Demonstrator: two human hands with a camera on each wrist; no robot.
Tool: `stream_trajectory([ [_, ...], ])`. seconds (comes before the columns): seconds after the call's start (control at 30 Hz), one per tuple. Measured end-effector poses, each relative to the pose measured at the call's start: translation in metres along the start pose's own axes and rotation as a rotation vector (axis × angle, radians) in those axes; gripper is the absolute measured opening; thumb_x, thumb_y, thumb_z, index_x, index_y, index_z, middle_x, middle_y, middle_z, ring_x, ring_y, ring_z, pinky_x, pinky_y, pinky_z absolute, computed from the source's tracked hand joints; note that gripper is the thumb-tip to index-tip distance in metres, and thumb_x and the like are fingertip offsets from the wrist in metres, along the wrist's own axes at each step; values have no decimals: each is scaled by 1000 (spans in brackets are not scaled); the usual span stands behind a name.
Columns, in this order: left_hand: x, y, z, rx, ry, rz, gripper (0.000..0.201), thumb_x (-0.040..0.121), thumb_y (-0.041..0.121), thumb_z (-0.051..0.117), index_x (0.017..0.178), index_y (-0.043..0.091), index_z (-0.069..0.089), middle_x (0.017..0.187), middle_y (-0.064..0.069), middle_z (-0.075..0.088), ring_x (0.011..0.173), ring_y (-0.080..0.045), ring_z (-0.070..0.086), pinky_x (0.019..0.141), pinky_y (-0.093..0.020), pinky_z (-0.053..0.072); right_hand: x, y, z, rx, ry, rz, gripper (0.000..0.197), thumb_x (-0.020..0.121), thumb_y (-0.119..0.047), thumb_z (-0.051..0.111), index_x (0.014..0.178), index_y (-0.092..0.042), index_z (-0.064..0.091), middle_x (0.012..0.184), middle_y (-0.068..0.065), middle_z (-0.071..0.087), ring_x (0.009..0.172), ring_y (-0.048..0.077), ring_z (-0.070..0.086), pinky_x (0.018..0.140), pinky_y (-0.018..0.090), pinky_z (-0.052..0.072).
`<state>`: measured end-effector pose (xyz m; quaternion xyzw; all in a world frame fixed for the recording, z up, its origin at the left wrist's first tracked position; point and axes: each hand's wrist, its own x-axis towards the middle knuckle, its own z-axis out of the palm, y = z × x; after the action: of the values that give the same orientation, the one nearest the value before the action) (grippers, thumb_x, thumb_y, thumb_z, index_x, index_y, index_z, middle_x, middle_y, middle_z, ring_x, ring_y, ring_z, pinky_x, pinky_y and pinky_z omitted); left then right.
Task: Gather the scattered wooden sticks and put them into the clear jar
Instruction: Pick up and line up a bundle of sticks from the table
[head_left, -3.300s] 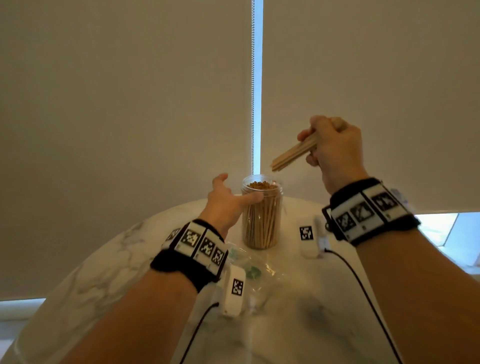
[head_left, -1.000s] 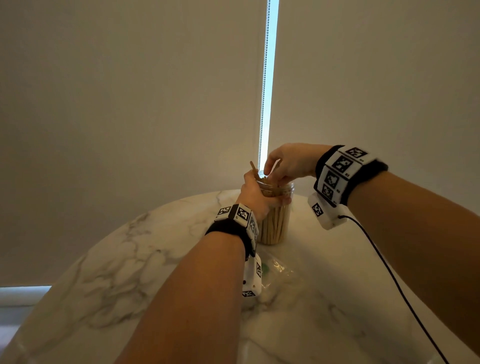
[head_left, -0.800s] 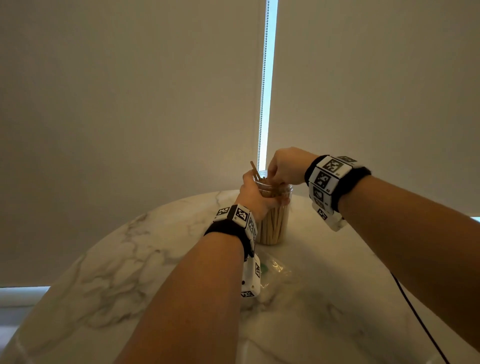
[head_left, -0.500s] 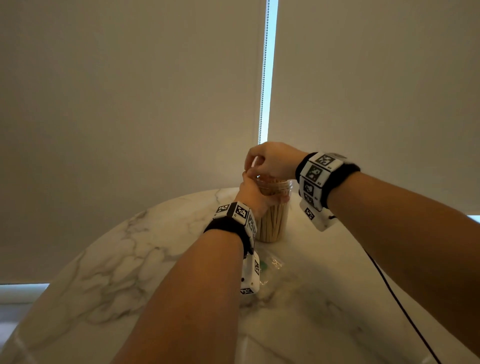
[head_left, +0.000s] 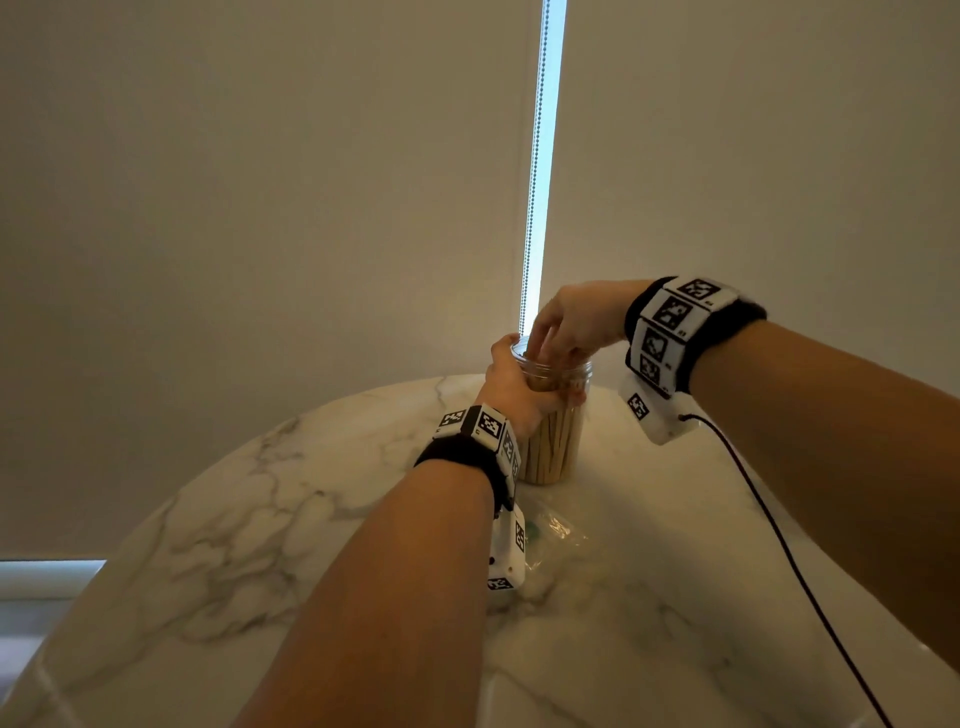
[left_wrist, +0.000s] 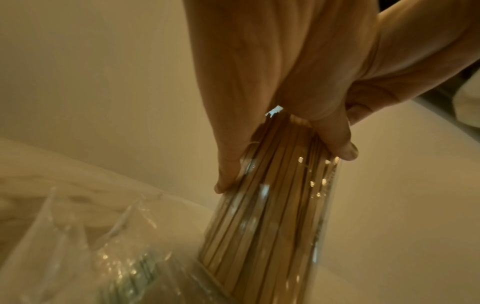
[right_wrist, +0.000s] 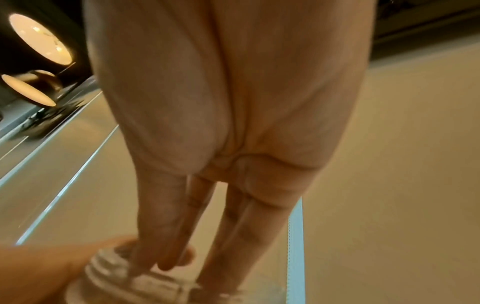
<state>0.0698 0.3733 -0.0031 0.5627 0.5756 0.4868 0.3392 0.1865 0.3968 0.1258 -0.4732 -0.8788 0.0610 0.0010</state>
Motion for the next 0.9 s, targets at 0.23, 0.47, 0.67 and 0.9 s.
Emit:
stream_trajectory([
  [0.23,-5,2,-1,3,4,-2,122,60,39,91,151,33,10,141,-6,52,127,-27,53,107,-45,45,11,-6,4,-173,89,15,18,90,-30,70,105,-20,73,104,-2,69,92,16,60,79,28,47],
  [0.47,-11,9,0,-13,10,-36,115,70,27,88,153,25,9,142,-4,51,126,-23,52,94,-28,44,8,4,14,-97,67,-6,13,93,-30,65,103,-28,73,104,-6,67,94,14,58,81,28,44],
  [0.67,-27,34,-5,119,-45,-160,135,74,34,85,154,13,-22,155,-11,38,141,-30,38,111,-41,34,-18,17,30,91,322,-77,19,98,-30,58,108,-20,71,105,-3,68,93,14,58,76,24,39],
  [0.9,-67,37,-39,784,-152,-119,39,101,20,52,139,12,56,141,-6,57,125,-22,55,105,-32,41,-128,32,48,249,577,-94,15,96,-30,61,94,-21,72,89,-9,68,83,12,62,74,27,42],
])
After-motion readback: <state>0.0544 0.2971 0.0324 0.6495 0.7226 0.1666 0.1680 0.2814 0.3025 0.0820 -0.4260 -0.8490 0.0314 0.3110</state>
